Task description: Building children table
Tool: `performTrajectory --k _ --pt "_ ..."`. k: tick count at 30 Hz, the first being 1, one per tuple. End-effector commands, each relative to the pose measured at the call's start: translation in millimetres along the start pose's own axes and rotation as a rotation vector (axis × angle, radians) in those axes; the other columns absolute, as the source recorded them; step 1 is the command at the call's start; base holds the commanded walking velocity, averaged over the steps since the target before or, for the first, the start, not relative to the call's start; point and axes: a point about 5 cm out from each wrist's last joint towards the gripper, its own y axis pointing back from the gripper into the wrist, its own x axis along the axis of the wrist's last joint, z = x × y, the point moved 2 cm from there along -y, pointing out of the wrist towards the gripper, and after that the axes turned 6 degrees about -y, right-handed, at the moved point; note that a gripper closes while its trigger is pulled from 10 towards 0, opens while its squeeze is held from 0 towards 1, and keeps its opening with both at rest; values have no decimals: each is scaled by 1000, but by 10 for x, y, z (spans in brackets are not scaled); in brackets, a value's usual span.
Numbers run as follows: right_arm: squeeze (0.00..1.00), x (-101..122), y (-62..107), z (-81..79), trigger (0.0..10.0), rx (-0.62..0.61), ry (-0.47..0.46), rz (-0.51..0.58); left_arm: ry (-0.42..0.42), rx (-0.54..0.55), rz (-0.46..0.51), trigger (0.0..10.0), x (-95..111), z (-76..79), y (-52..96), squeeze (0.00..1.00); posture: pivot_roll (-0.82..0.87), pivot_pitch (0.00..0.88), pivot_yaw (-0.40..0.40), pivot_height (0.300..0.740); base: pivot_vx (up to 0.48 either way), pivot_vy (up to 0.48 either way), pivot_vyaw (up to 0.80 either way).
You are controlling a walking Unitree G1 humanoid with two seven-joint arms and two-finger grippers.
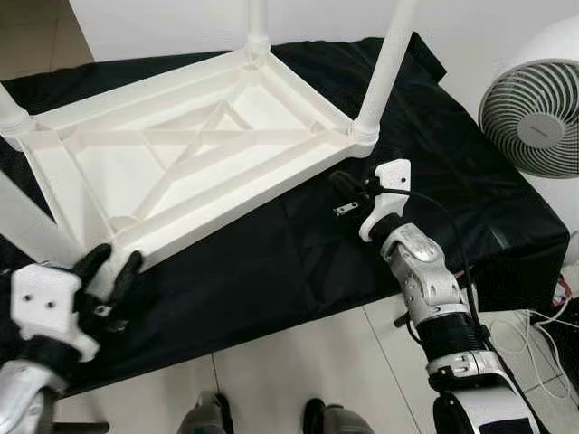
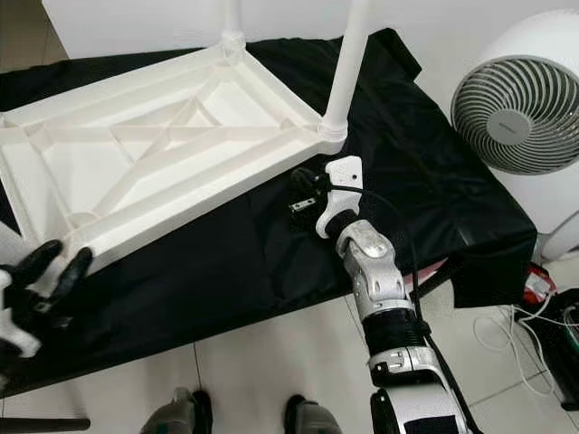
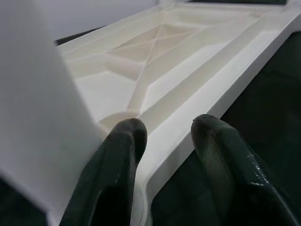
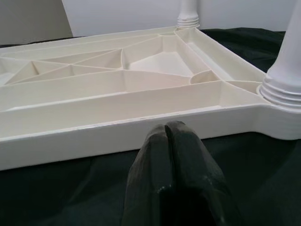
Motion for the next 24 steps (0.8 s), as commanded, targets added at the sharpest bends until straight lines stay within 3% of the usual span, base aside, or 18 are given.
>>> performTrajectory --k 1,6,11,16,21,24 --pt "0 -28 -21 -16 10000 14 5 -9 -7 130 -67 10000 -137 -170 132 0 197 202 -26 740 0 0 0" --pt "0 -18 -43 -3 10000 17 7 -4 -13 161 -126 10000 -266 -277 308 0 198 202 -28 740 0 0 0" --pt "0 -28 -37 0 10000 17 11 -2 -2 274 -182 10000 -429 -590 518 0 193 199 -26 740 0 0 0" --pt "0 -30 -31 9 10000 13 10 -1 0 337 -211 10000 -504 -785 620 0 183 195 -23 740 0 0 0" --pt "0 -49 -22 24 10000 2 9 -2 9 387 -164 10000 -473 -945 549 0 175 191 -22 740 0 0 0" --pt "0 -92 -25 45 10000 -37 9 -20 18 361 -87 10000 -386 -925 260 0 165 183 -23 740 0 0 0"
